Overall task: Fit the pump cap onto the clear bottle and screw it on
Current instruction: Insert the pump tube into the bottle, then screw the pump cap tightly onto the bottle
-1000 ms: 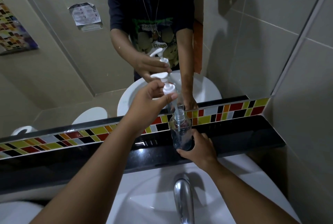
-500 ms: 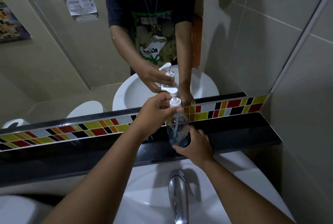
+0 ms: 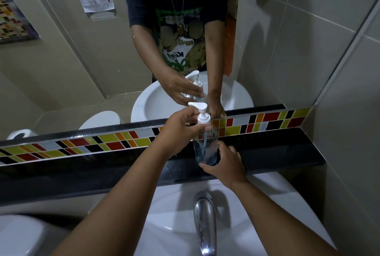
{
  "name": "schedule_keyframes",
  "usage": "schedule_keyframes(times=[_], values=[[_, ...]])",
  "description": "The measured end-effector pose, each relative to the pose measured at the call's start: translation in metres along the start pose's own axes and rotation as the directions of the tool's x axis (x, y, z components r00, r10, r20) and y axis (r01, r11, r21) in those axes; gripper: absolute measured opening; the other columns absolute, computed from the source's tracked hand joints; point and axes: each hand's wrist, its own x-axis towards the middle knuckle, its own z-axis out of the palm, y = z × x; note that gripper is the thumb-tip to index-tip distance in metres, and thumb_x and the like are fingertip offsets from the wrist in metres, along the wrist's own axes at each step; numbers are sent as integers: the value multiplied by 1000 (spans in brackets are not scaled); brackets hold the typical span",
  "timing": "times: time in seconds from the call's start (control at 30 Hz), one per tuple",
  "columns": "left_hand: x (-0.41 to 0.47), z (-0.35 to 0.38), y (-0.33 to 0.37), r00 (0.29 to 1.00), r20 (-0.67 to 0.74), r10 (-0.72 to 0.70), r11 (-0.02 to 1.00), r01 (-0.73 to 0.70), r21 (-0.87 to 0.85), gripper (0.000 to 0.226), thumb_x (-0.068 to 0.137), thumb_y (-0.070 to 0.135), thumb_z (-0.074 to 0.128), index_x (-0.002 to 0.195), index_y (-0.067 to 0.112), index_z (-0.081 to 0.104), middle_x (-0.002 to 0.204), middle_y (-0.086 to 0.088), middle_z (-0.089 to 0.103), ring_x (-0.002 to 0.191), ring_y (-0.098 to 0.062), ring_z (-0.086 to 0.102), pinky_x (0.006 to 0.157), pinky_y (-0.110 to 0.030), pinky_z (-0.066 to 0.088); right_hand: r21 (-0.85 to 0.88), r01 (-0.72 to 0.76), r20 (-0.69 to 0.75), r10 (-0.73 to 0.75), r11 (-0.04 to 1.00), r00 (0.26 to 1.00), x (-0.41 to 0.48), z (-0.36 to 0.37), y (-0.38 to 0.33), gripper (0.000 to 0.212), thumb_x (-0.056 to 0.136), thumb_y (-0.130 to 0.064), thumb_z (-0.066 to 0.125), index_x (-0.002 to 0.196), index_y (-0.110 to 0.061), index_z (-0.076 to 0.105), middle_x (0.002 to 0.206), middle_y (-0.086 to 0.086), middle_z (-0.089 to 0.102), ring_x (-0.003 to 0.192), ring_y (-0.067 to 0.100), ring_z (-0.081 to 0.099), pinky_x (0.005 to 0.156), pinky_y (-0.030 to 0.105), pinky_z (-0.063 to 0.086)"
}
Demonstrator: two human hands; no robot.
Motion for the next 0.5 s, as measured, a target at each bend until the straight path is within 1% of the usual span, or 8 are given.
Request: schedule_keyframes(times=[0.1, 0.17, 0.27, 0.33, 0.37, 0.43, 0.47, 0.5], values=[[2, -1, 0, 1000, -7, 10, 998, -10, 63, 33, 83, 24, 85, 112, 19, 71, 112, 2, 78, 107, -11, 72, 86, -22, 56, -20, 13, -6, -13, 1000, 1000, 1, 2, 2, 72, 57, -55, 79, 116, -25, 50, 110, 5, 58, 107, 27, 51, 87, 36, 41], [3, 1, -2, 999, -47, 9, 999, -7, 54, 41, 81, 23, 86, 118, 15, 71, 111, 3, 78, 106, -11, 71, 87, -25, 57, -26, -1, -4, 0, 1000, 1000, 2, 4, 3, 72, 56, -58, 78, 115, -27, 50, 110, 5, 57, 107, 27, 51, 87, 35, 41], [1, 6, -5, 995, -104, 5, 1000, -5, -1, 41, 82, 23, 86, 118, 19, 68, 109, 6, 75, 105, -10, 69, 82, -17, 54, -23, -16, 6, 17, 1000, 1000, 3, 5, 3, 70, 55, -61, 77, 112, -30, 49, 110, 4, 56, 107, 27, 51, 86, 34, 41], [1, 8, -7, 993, -118, 3, 1000, -4, -12, 46, 82, 26, 86, 124, 18, 67, 115, 4, 74, 109, -14, 69, 84, -18, 52, -17, -35, 19, 35, 999, 999, 4, 5, 3, 70, 54, -63, 76, 110, -32, 48, 110, 3, 55, 107, 26, 51, 86, 34, 41], [2, 8, -9, 994, -113, 1, 1000, -3, -19, 51, 82, 27, 86, 127, 18, 65, 117, 5, 73, 111, -13, 68, 86, -18, 52, -18, -42, 26, 42, 999, 999, 4, 5, 3, 70, 54, -63, 76, 110, -33, 48, 111, 3, 55, 108, 26, 51, 87, 34, 41], [0, 10, -15, 997, -80, -20, 999, 16, -47, 63, 77, 31, 90, 129, 25, 56, 119, 13, 67, 113, -7, 63, 90, -19, 52, -25, -58, 43, 59, 998, 997, 4, 4, 1, 70, 55, -62, 76, 112, -33, 47, 114, 4, 54, 111, 27, 50, 90, 35, 42], [-1, 10, -19, 998, -55, -37, 997, 34, -65, 71, 73, 33, 92, 131, 28, 52, 123, 14, 64, 115, -6, 61, 93, -22, 52, -27, -70, 54, 71, 997, 996, 3, 3, -1, 72, 57, -61, 77, 116, -33, 47, 116, 5, 53, 113, 27, 48, 92, 36, 42], [-2, 11, -25, 998, -29, -57, 996, 54, -75, 78, 71, 35, 93, 135, 29, 49, 129, 12, 61, 119, -9, 59, 97, -27, 53, -24, -83, 65, 85, 996, 994, 3, 2, -3, 74, 58, -59, 78, 120, -33, 46, 119, 5, 53, 116, 28, 48, 93, 37, 42]])
